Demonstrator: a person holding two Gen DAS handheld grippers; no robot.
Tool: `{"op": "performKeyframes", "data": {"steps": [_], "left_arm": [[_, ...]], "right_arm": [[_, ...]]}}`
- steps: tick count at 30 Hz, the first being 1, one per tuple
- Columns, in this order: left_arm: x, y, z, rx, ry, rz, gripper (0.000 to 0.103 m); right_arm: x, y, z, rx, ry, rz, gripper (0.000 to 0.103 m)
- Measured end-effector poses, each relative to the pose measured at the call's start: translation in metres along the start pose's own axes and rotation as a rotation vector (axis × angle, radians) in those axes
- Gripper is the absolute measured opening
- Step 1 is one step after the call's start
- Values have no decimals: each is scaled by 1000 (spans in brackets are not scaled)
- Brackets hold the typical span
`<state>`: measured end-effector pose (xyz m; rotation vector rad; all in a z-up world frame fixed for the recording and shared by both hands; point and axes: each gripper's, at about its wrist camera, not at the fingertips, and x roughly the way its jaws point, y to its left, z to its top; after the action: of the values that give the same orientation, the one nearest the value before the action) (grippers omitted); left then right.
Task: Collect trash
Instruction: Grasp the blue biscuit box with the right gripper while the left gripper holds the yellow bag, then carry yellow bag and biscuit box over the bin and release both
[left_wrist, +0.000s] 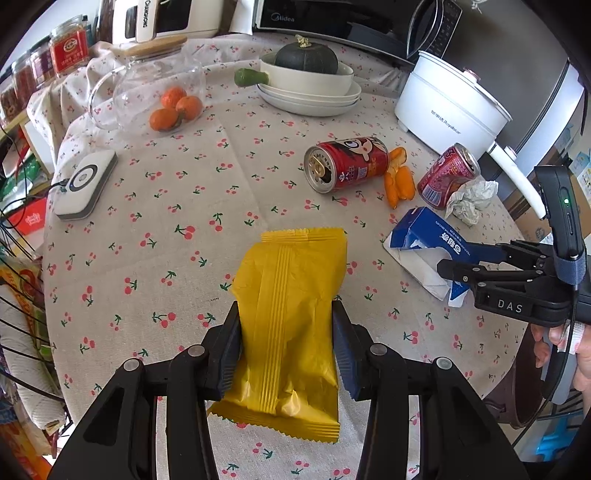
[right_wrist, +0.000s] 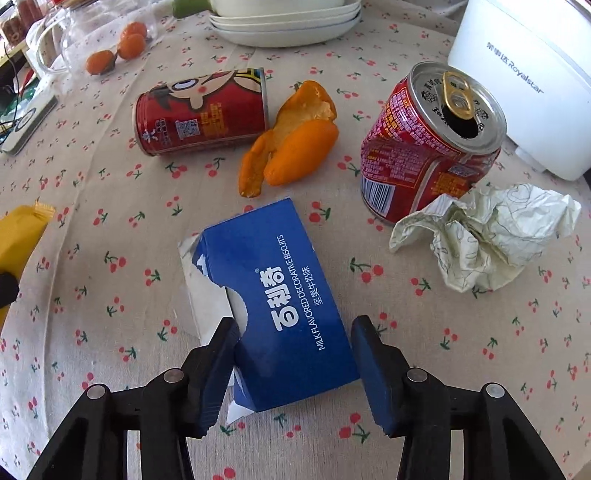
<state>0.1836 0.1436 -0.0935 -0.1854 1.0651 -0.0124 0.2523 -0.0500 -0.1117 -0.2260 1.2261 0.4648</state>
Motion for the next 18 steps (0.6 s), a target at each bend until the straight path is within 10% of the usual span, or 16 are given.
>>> {"op": "performKeyframes", "data": {"steps": [18], "left_arm": [[-53,-69,-44,100,-57,-105,47]], "right_arm": [[-139,-59,-117,118,-131,-60,55]]}}
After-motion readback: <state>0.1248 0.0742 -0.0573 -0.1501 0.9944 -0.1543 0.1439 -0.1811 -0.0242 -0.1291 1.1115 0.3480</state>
